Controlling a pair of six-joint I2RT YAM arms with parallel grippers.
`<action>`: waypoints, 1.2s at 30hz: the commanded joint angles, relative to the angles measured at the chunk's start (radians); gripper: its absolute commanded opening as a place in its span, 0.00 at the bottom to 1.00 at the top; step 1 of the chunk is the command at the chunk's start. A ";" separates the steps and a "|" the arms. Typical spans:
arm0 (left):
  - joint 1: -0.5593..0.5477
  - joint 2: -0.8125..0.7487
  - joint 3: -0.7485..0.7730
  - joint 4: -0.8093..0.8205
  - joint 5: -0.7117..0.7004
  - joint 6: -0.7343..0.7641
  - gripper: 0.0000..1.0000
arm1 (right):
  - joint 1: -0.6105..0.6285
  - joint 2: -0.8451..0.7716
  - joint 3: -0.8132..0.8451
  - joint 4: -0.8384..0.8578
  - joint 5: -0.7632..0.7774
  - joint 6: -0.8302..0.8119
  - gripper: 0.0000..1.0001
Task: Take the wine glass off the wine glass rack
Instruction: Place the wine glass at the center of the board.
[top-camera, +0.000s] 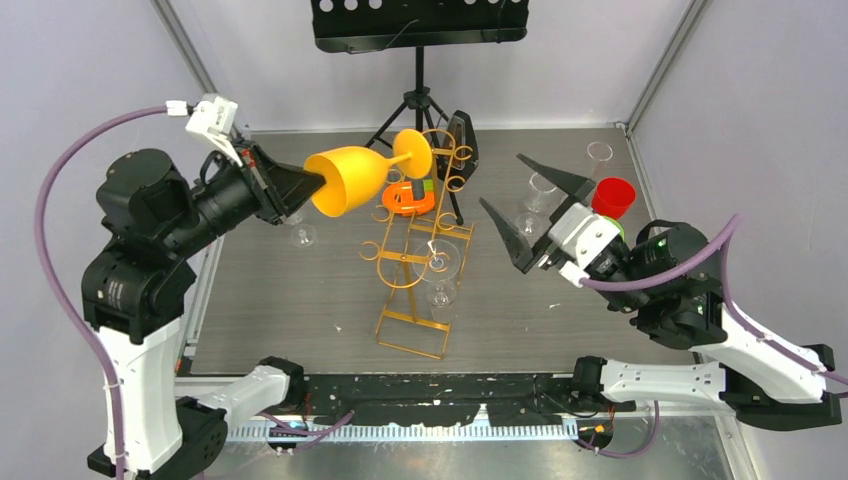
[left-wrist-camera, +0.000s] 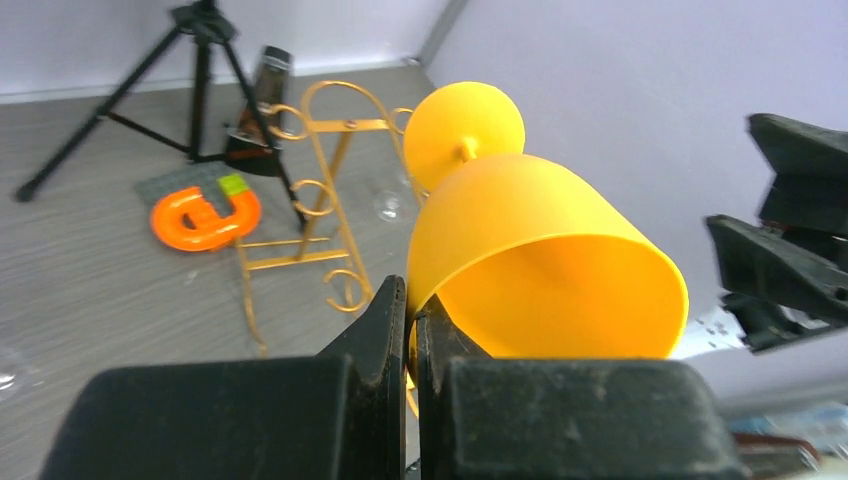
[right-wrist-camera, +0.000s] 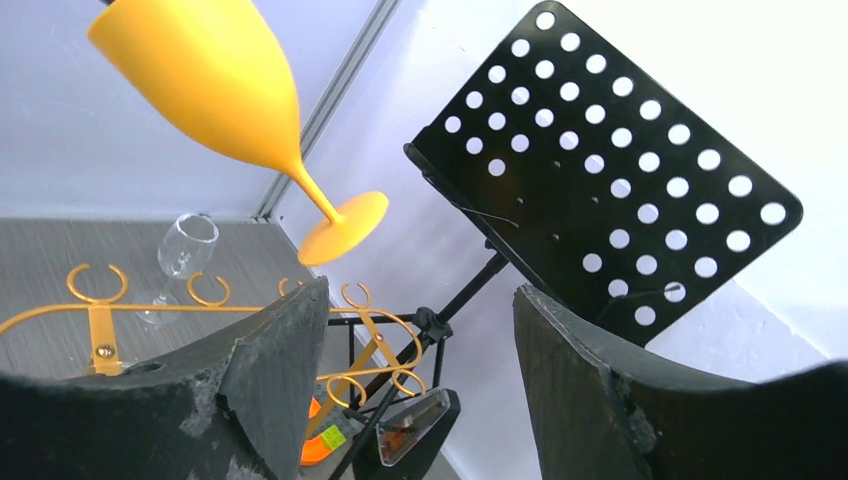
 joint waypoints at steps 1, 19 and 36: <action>0.002 -0.018 0.045 -0.069 -0.224 0.088 0.00 | 0.004 0.006 0.047 -0.017 0.073 0.160 0.75; 0.002 -0.124 -0.173 -0.245 -0.644 0.139 0.00 | 0.000 0.144 0.206 -0.382 0.381 0.569 0.87; 0.006 -0.010 -0.429 -0.241 -0.628 0.173 0.00 | -0.196 0.152 0.115 -0.584 0.179 0.891 0.87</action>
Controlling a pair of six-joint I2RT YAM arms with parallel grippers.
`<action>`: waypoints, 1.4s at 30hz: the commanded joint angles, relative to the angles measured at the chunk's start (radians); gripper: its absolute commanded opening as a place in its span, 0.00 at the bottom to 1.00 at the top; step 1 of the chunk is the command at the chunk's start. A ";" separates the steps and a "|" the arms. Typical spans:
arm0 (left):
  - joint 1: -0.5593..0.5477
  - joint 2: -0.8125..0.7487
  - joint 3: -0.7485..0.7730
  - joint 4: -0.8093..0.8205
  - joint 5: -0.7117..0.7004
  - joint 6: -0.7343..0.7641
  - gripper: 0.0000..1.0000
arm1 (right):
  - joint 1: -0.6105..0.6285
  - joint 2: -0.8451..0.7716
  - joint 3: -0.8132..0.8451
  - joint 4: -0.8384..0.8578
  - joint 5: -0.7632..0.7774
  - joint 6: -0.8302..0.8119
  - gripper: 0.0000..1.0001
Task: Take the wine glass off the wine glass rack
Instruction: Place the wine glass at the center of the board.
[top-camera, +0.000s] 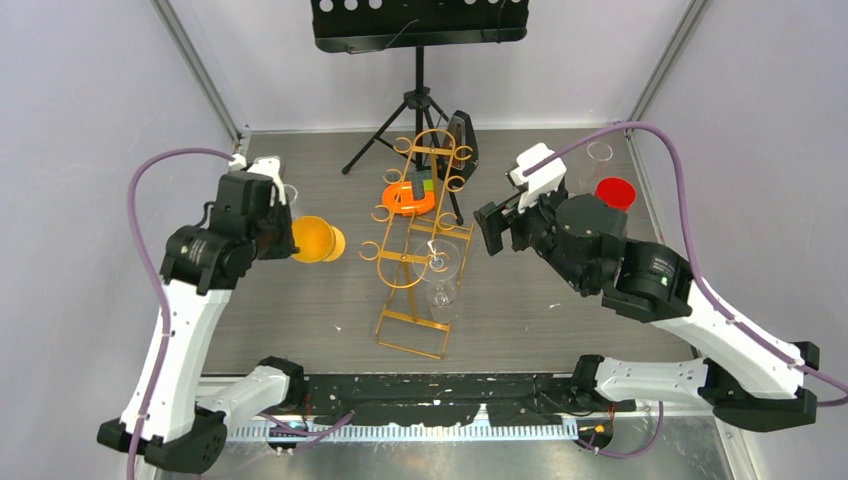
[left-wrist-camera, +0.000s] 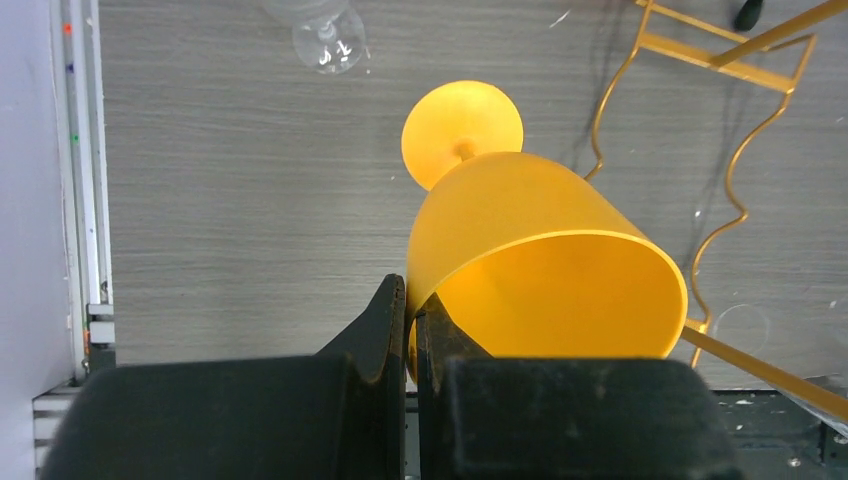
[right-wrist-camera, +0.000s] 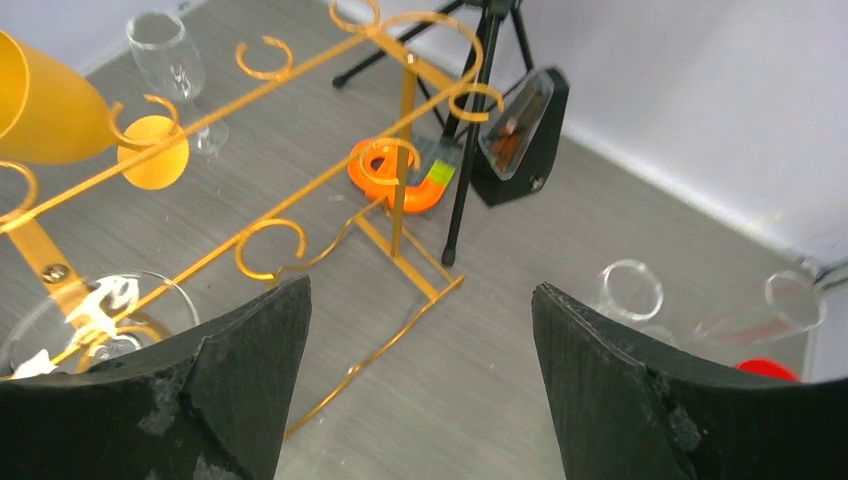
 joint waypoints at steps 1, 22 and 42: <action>0.010 0.043 -0.024 0.045 0.009 0.032 0.00 | -0.088 -0.004 -0.047 -0.048 -0.168 0.159 0.87; 0.236 0.251 -0.109 0.184 0.151 0.090 0.00 | -0.125 -0.146 -0.331 -0.051 -0.251 0.309 0.86; 0.305 0.426 -0.101 0.197 0.186 0.099 0.10 | -0.125 -0.198 -0.427 -0.084 -0.273 0.359 0.86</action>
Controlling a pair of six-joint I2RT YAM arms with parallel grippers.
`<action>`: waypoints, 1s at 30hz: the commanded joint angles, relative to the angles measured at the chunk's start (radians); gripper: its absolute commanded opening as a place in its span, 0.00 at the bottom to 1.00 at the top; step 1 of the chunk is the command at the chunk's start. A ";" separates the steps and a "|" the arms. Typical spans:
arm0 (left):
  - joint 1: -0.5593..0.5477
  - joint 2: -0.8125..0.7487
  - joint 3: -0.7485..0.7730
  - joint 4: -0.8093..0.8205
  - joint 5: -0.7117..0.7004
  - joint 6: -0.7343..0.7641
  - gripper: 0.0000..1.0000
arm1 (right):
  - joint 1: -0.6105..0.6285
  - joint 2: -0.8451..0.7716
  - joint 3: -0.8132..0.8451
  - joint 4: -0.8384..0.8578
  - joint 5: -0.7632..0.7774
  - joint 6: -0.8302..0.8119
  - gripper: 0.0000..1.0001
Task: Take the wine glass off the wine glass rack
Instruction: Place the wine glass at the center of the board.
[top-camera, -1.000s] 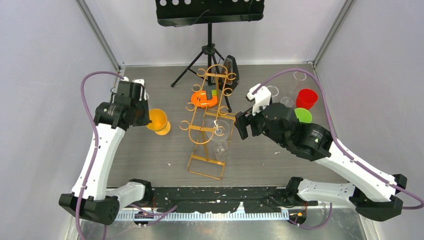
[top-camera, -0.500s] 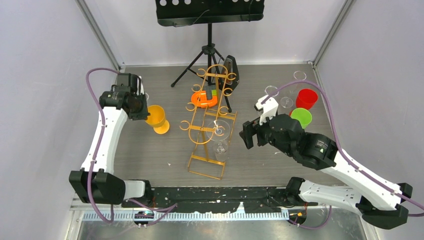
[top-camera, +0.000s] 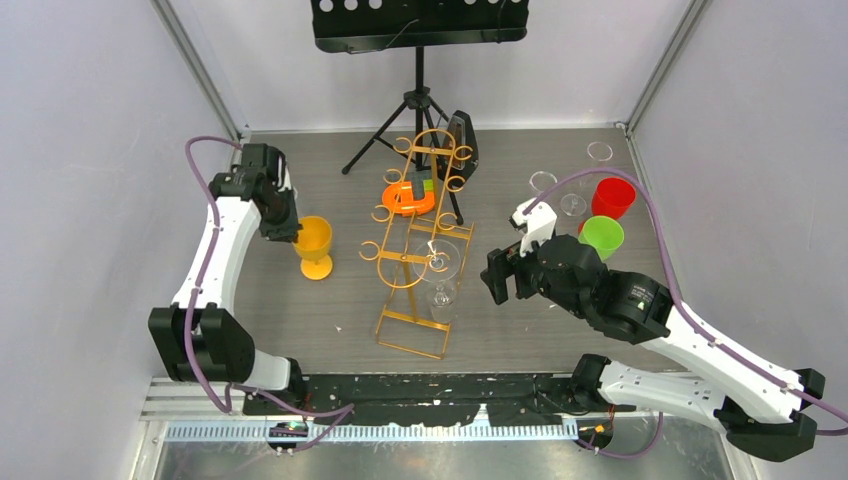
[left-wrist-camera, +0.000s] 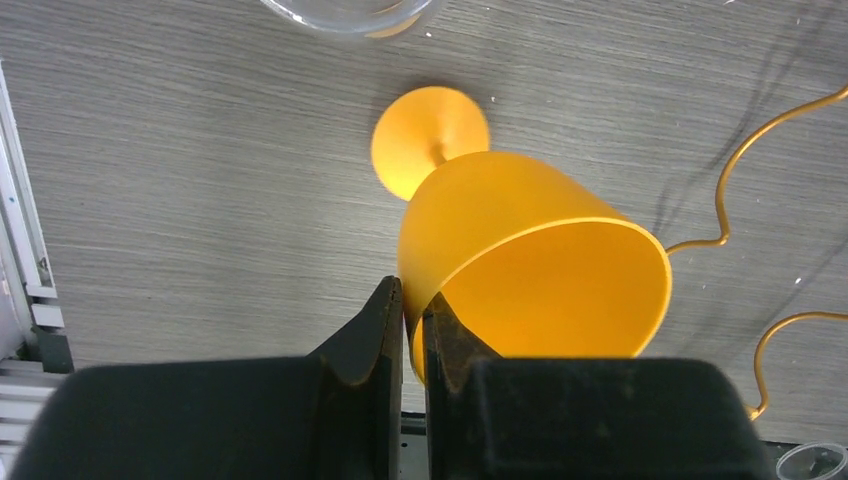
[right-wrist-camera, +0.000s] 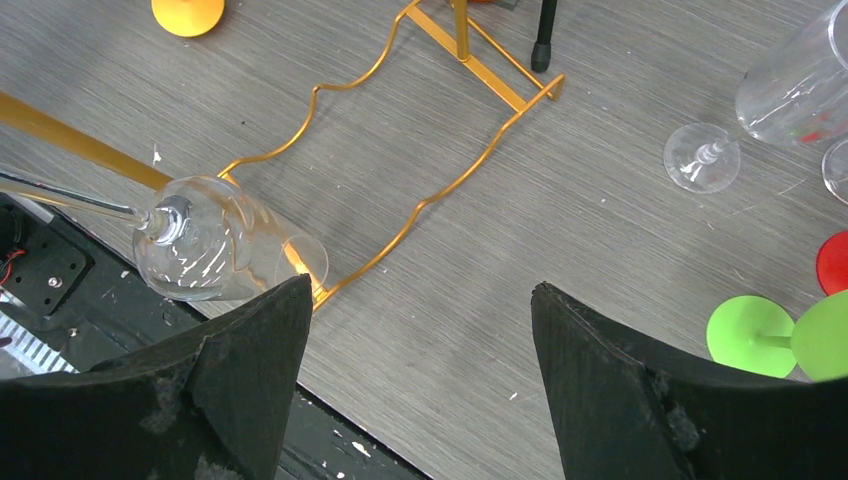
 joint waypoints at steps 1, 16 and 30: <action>0.009 0.024 0.015 0.038 0.017 0.012 0.12 | -0.003 -0.003 -0.001 0.010 -0.013 0.023 0.86; 0.038 0.038 0.016 0.030 -0.005 0.009 0.38 | -0.003 -0.038 -0.004 -0.016 -0.004 0.024 0.87; 0.038 -0.158 0.022 0.024 0.058 -0.021 0.71 | -0.003 -0.051 0.137 -0.153 0.073 0.112 0.96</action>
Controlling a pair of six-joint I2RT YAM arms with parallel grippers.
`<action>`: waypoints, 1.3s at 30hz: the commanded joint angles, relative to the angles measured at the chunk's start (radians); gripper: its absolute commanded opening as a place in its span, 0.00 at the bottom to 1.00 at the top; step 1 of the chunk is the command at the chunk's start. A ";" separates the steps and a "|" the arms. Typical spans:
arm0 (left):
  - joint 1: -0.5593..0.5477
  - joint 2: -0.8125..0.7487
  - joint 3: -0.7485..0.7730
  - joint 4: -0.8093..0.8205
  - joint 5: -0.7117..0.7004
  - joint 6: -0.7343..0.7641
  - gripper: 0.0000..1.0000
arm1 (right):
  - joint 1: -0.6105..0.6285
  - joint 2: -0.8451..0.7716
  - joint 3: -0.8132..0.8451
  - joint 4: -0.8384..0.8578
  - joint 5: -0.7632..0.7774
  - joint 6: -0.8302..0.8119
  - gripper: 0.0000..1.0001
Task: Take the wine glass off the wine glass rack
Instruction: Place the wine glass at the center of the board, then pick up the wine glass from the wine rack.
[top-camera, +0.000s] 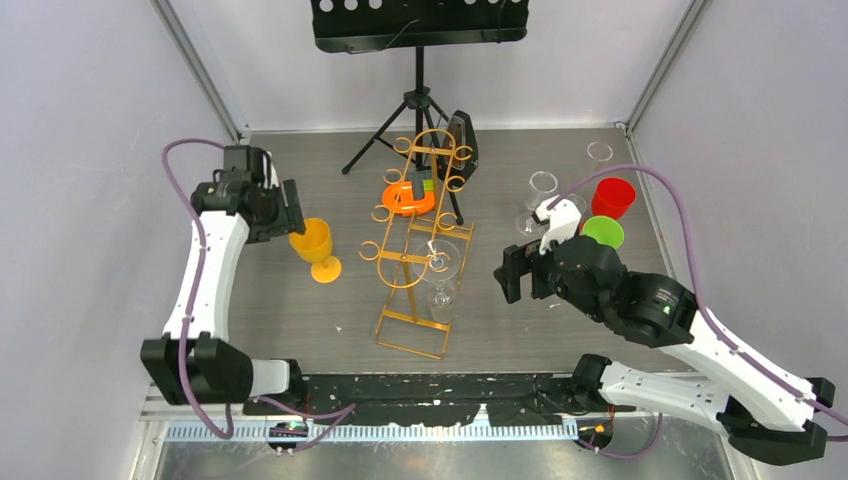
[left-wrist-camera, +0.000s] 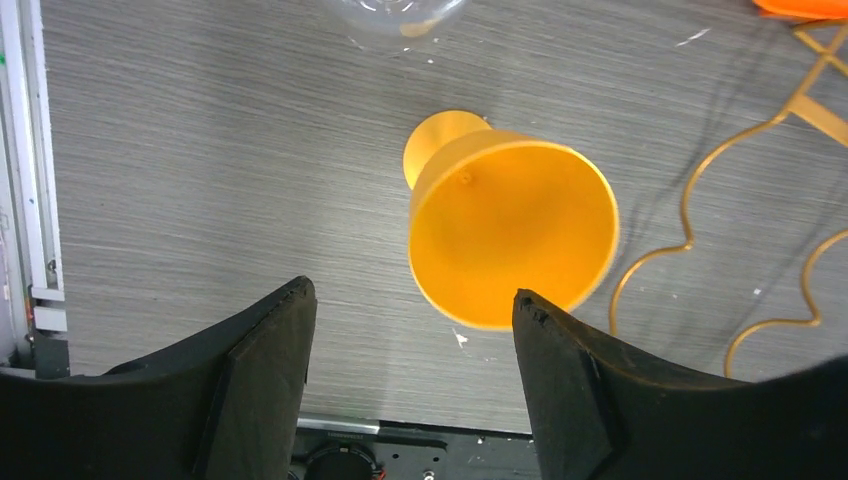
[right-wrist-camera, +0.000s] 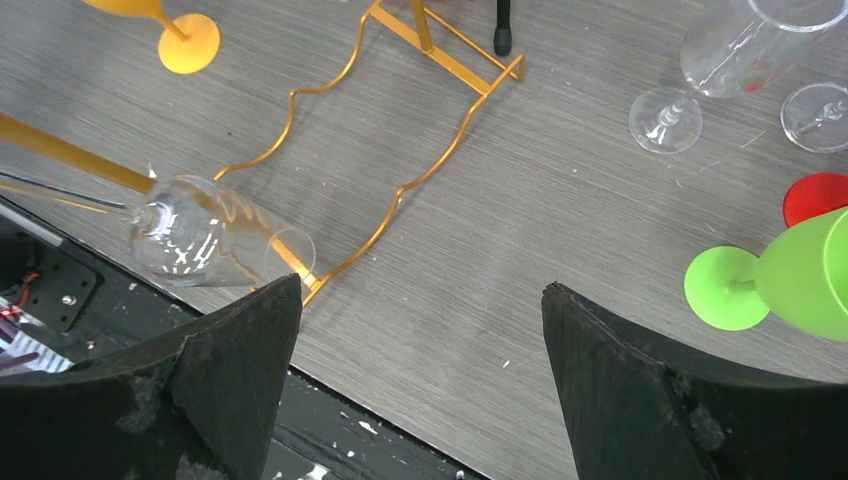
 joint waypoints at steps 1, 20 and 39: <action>0.002 -0.117 0.020 0.017 0.068 -0.010 0.71 | -0.004 -0.016 0.098 -0.050 0.012 0.031 0.95; 0.002 -0.415 -0.098 0.115 0.542 -0.066 0.74 | -0.002 0.020 0.227 -0.091 -0.233 0.221 1.00; -0.145 -0.456 -0.145 0.182 0.685 -0.145 0.69 | -0.003 0.099 0.219 0.178 -0.437 0.466 0.76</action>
